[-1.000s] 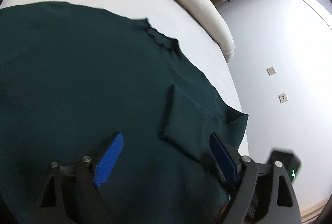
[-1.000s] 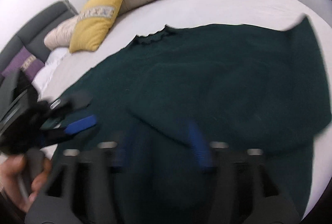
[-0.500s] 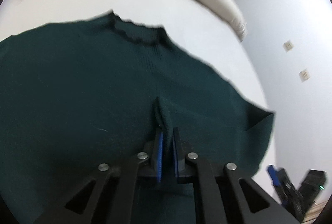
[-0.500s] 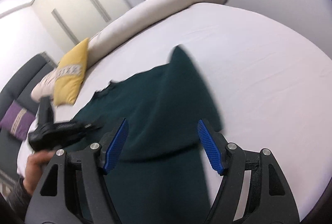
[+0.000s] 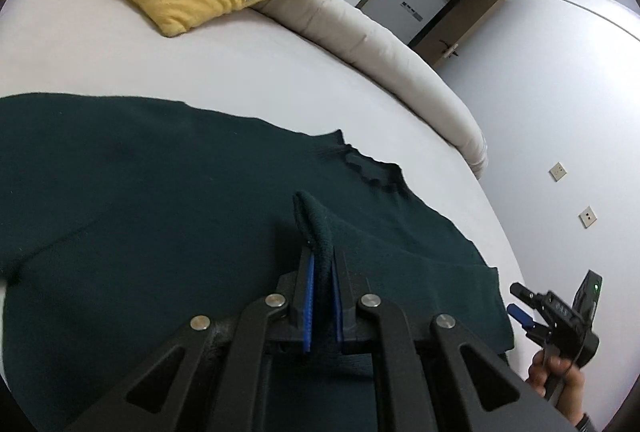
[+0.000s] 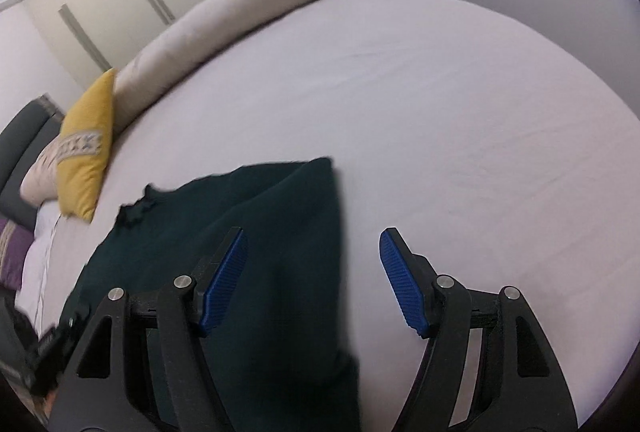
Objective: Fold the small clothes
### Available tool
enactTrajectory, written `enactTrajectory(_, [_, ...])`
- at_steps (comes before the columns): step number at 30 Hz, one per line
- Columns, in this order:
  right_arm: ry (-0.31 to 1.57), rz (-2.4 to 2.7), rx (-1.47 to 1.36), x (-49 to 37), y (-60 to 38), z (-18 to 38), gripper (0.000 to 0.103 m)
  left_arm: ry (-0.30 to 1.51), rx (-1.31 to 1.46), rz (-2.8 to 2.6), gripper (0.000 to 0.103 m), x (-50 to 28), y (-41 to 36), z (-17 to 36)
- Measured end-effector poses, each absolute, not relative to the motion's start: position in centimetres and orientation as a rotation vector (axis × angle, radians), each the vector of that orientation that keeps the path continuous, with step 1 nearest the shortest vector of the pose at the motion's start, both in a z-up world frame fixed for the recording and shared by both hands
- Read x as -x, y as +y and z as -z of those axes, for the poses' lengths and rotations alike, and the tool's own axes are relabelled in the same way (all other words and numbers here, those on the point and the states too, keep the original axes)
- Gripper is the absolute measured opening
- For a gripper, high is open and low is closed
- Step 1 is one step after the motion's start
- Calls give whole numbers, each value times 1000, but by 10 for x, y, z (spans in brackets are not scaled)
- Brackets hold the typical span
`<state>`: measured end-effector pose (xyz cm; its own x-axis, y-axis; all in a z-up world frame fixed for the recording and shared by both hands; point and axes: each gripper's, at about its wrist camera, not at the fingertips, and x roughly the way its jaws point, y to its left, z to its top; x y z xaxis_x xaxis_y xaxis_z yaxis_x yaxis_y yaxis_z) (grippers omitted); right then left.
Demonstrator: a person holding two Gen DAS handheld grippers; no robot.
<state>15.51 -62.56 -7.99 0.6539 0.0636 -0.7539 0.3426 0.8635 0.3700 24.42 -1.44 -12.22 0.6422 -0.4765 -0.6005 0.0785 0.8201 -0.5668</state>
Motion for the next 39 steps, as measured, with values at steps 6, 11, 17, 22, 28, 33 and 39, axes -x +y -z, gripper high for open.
enactTrajectory(6, [927, 172, -533, -180, -635, 105, 26, 756, 469, 356, 8, -257, -20, 102])
enactTrajectory(11, [929, 144, -520, -182, -640, 101, 5, 733, 456, 367, 8, -261, -21, 91])
enactTrajectory(17, [923, 253, -508, -179, -652, 117, 0, 844, 404, 290, 8, -267, -24, 131])
enactTrajectory(22, [910, 202, -509, -170, -657, 100, 5, 870, 449, 294, 8, -273, -13, 133])
enactTrajectory(28, [855, 125, -462, -125, -618, 60, 55, 926, 442, 283, 12, -280, -15, 138])
enactTrajectory(33, [1008, 134, -406, -134, -599, 95, 24, 933, 423, 291, 12, -279, -15, 139])
enactTrajectory(39, [951, 129, -411, -132, -602, 88, 6, 922, 443, 297, 10, -272, -15, 134])
